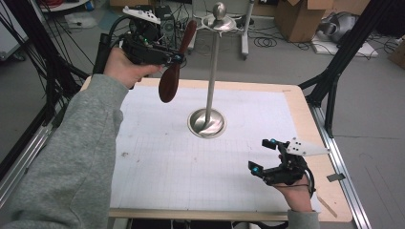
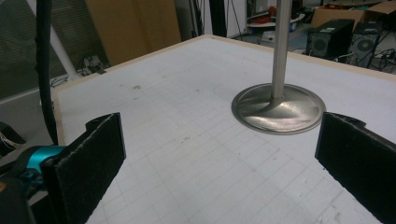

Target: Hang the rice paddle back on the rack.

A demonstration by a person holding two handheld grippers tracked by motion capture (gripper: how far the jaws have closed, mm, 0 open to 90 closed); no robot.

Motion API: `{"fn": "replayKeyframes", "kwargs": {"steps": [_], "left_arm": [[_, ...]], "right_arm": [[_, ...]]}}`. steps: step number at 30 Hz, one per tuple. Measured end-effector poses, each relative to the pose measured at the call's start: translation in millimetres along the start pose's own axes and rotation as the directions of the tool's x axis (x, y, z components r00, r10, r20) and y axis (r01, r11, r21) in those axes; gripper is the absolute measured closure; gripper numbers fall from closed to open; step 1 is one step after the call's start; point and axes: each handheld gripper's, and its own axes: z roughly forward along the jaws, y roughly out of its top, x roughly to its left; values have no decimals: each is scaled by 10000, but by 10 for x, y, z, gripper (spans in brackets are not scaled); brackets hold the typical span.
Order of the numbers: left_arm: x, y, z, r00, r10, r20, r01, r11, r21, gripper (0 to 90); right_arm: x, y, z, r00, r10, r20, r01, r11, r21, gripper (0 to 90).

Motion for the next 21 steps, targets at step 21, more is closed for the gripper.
{"fn": "replayKeyframes", "kwargs": {"steps": [21], "left_arm": [[-14,9,150,10000,-14,3,14,10000,1,778]], "right_arm": [[-15,-10,-11,10000,-21,36,21,10000,-26,4]]}}
